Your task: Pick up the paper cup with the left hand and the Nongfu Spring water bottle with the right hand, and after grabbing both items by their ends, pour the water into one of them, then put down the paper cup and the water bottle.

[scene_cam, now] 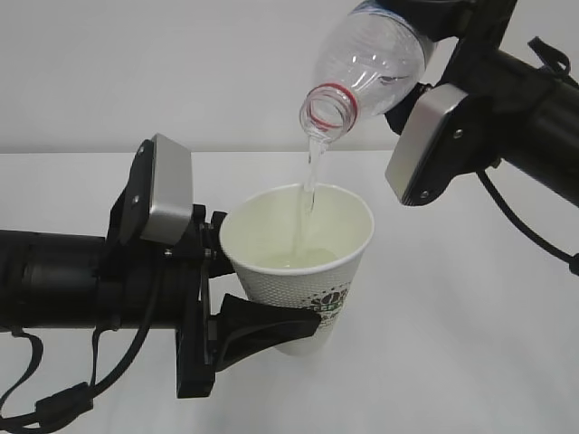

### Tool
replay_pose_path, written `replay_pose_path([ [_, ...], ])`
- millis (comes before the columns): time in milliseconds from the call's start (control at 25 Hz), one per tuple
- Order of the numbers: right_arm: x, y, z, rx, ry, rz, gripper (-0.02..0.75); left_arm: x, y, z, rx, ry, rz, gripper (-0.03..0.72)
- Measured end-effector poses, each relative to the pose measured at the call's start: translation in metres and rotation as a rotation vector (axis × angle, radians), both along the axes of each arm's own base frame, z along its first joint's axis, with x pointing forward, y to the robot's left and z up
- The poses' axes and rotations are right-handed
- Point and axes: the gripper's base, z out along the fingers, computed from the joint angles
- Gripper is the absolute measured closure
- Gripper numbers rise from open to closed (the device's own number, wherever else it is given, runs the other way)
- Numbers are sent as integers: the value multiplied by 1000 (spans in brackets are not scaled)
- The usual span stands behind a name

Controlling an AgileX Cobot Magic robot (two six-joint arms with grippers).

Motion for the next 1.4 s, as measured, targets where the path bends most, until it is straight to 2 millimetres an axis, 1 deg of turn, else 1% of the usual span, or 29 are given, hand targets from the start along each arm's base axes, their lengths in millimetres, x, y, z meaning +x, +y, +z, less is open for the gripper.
replay_pose_path([
  [1400, 0, 0, 0, 0, 0, 0, 268, 0, 0, 1, -1, -1, -1, 197],
])
